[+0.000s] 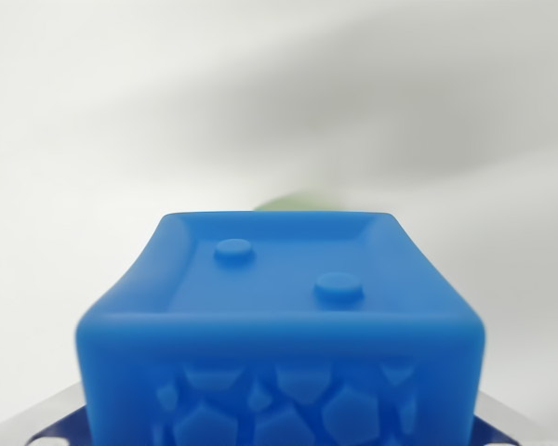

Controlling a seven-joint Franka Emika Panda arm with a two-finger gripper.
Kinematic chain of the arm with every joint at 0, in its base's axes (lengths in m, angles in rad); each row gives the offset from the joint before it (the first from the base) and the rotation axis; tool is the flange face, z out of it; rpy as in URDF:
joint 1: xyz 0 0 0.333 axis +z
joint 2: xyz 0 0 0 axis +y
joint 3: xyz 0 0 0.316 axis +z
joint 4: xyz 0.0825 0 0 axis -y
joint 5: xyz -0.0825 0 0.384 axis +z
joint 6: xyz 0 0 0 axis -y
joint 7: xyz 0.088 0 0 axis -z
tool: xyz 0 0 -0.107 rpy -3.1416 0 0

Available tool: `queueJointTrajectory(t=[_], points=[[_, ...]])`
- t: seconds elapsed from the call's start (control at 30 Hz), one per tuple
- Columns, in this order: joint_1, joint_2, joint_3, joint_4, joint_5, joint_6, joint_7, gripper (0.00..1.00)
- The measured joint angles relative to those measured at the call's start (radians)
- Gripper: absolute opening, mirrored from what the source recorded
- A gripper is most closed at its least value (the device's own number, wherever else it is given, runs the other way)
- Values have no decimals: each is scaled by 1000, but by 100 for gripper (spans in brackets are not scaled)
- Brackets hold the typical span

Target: Stack cube

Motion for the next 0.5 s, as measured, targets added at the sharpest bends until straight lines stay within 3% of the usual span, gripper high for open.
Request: queueJointTrajectory(t=[0.5], points=[[22, -78, 2, -57, 3, -21, 107, 0]])
